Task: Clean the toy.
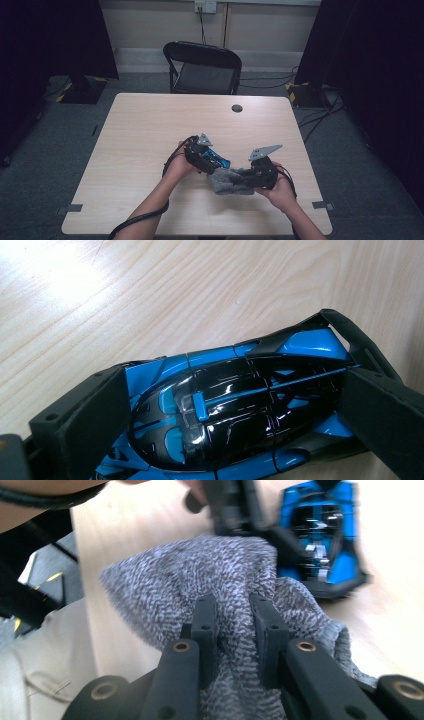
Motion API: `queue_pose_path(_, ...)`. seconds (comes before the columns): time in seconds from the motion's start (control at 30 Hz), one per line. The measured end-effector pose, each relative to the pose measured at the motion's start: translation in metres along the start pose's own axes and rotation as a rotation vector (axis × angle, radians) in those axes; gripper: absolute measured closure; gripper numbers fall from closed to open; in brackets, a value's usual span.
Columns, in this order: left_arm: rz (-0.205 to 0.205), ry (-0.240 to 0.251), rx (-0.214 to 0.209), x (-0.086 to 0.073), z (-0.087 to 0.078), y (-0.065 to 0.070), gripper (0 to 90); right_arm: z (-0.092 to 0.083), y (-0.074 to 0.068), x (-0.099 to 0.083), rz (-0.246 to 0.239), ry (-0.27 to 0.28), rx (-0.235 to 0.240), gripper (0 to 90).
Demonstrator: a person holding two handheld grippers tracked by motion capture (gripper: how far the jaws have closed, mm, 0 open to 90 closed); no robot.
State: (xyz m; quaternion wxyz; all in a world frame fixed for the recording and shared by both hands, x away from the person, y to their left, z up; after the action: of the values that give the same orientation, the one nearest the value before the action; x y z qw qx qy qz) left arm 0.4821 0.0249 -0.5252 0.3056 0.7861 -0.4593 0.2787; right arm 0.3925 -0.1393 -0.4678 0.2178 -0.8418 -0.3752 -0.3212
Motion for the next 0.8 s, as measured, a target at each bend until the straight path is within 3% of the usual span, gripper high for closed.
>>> queue_pose_path(0.13, 0.000, -0.004, -0.001, 0.000, 0.000, 0.000, 0.3, -0.002, 0.012, 0.000, 0.035, 0.010, -0.023, 75.7)
queue_pose_path(0.17, 0.000, -0.005, 0.000, 0.000, 0.000, 0.000, 0.3, -0.004, 0.021, -0.001, 0.054, 0.023, -0.049, 75.9)
queue_pose_path(0.33, 0.002, -0.008, -0.002, 0.000, 0.000, 0.000, 0.3, -0.010, 0.041, 0.000, 0.105, 0.047, -0.087, 76.0)
queue_pose_path(0.5, 0.002, -0.012, -0.003, 0.000, 0.000, 0.000, 0.3, -0.017, 0.068, -0.005, 0.167, 0.080, -0.183, 76.3)
queue_pose_path(0.8, 0.000, -0.009, -0.004, 0.000, 0.000, 0.000, 0.3, -0.003, 0.092, -0.021, 0.235, 0.046, -0.283, 76.0)
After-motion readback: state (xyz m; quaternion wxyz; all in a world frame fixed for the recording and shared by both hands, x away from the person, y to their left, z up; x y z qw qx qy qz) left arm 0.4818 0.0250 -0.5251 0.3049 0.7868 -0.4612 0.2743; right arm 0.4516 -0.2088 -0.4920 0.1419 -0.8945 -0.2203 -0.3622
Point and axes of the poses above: each handheld gripper's, and its own axes: z roughly forward along the jaws, x roughly out of its top, y roughly to its right, the point moved 6 cm from there along z, roughly forward along the jaws, and after that the axes turned 14 degrees about -x, right-handed, at the moved point
